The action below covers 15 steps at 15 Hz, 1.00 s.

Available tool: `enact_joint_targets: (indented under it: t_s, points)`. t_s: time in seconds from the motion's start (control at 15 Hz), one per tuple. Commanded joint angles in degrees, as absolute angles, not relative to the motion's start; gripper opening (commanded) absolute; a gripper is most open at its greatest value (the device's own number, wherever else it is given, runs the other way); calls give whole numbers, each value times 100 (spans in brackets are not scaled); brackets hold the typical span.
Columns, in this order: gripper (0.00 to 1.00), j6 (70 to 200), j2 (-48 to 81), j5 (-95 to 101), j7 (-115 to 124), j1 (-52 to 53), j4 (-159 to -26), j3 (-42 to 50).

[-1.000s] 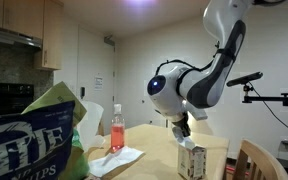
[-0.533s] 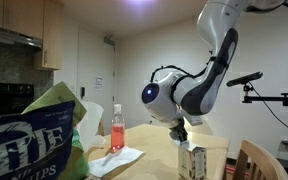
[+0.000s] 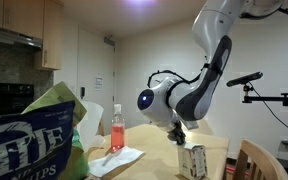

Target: Open the white box and remove one tea bag from the box and place it on the table

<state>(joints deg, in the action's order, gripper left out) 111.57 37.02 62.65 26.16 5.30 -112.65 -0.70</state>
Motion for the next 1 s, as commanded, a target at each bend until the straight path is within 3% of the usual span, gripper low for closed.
enact_joint_targets:
  t_s: [0.0,0.67,0.73,0.8,0.93]
  points:
    - [0,10954,3868,6147,2400,584,-11045,-73]
    - [0,10971,3861,6074,1791,576,-11018,-141]
    - [26,10946,3836,6116,1798,600,-11056,-130]
    - [27,10924,3819,6164,1844,629,-11083,-115]
    - [41,10907,3796,6162,1866,642,-11104,-114]
